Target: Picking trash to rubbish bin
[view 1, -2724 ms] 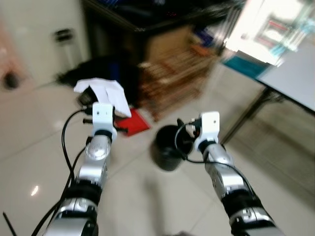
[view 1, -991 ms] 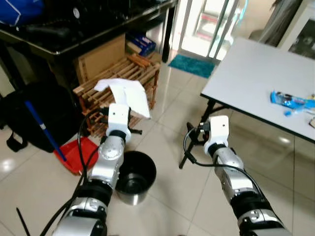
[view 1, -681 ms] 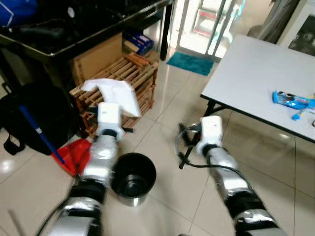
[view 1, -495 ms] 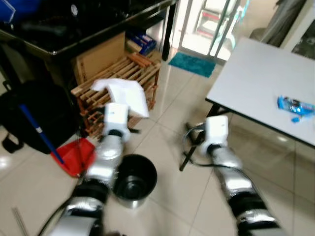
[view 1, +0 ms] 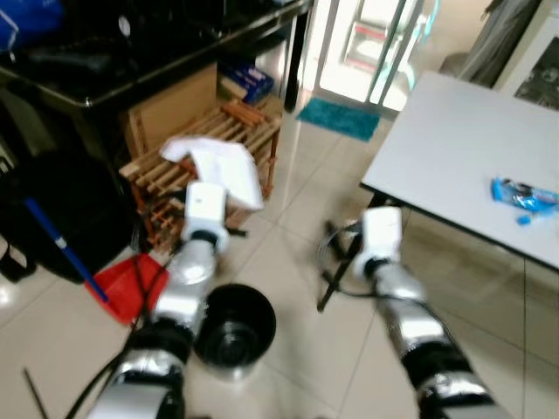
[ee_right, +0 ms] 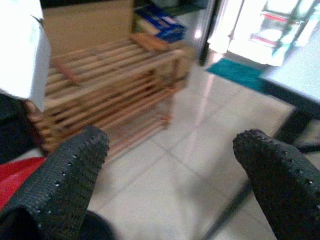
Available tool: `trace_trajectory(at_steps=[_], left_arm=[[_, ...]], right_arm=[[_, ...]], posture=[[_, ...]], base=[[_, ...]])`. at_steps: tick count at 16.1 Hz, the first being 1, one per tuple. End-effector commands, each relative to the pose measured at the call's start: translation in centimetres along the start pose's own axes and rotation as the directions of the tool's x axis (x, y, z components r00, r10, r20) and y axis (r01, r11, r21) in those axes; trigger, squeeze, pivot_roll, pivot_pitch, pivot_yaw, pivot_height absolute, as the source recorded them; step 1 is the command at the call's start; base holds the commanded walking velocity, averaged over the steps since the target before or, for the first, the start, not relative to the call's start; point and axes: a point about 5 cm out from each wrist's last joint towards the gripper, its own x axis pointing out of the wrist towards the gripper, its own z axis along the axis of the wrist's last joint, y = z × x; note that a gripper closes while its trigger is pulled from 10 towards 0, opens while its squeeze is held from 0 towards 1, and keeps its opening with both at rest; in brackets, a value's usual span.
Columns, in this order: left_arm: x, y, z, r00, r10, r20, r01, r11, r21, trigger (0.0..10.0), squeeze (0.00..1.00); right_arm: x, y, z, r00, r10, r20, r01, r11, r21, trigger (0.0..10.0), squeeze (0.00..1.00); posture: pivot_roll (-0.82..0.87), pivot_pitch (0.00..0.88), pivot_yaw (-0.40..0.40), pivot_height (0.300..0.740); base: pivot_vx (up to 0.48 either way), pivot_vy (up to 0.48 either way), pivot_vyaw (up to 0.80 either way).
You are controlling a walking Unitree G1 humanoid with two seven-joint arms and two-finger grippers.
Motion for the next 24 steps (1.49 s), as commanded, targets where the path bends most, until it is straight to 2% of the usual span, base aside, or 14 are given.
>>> trace_trajectory(at_steps=[1,6,14,18,20,22,23,24], left_arm=[[0.2,-0.7,0.3,1.000,-0.017,0.010,0.017,1.000,-0.004,10.0,0.00],[0.2,-0.8,0.4,1.000,-0.018,0.012,0.018,1.000,-0.005,10.0,0.00],[0.2,-0.8,0.3,1.000,-0.021,0.012,0.021,1.000,-0.004,10.0,0.00],[-0.1,-1.3,-0.5,0.999,-0.051,-0.018,0.051,0.998,-0.026,10.0,0.00],[-0.5,-1.9,-1.9,0.993,-0.085,-0.078,0.083,0.996,-0.029,10.0,0.00],[-1.1,-2.2,-3.6,0.983,-0.109,-0.149,0.105,0.994,-0.036,10.0,0.00],[-1.2,-2.3,-4.0,0.978,-0.121,-0.170,0.116,0.993,-0.035,10.0,0.00],[-1.9,-2.5,-5.6,0.960,-0.141,-0.241,0.137,0.990,-0.034,10.0,0.00]], right_arm=[[-0.1,-1.1,0.2,1.000,-0.024,0.005,0.024,1.000,-0.011,10.0,0.00],[-0.1,-0.7,0.3,1.000,0.003,0.010,-0.002,0.999,-0.054,10.0,0.00],[-0.1,-0.8,0.1,1.000,-0.008,0.000,0.008,0.999,-0.038,10.0,0.00],[-0.2,-0.8,-0.3,1.000,0.006,-0.022,-0.007,0.999,-0.036,10.0,0.00],[-0.6,-0.6,-2.1,0.991,0.036,-0.130,-0.046,0.996,-0.073,10.0,0.00],[-1.6,-0.4,-4.6,0.955,0.094,-0.282,-0.127,0.987,-0.101,10.0,0.00],[-1.9,-0.4,-5.1,0.945,0.105,-0.311,-0.144,0.984,-0.104,10.0,0.00],[-2.6,-0.4,-6.4,0.916,0.135,-0.378,-0.181,0.979,-0.089,10.0,0.00]], posture=[[-0.06,0.080,-0.079,0.740],[-0.06,0.080,-0.080,0.740],[-0.06,0.080,-0.079,0.740],[-0.06,0.079,-0.079,0.740],[-0.06,0.080,-0.079,0.740],[-0.07,0.084,-0.084,0.740],[-0.07,0.086,-0.085,0.740],[-0.08,0.090,-0.088,0.740]], base=[[0.311,0.000,0.00],[0.308,0.000,0.16],[0.308,0.000,0.00],[0.000,0.000,0.00],[0.000,0.000,0.00],[0.000,0.000,0.00],[0.000,0.000,0.00],[0.000,0.000,0.00]])
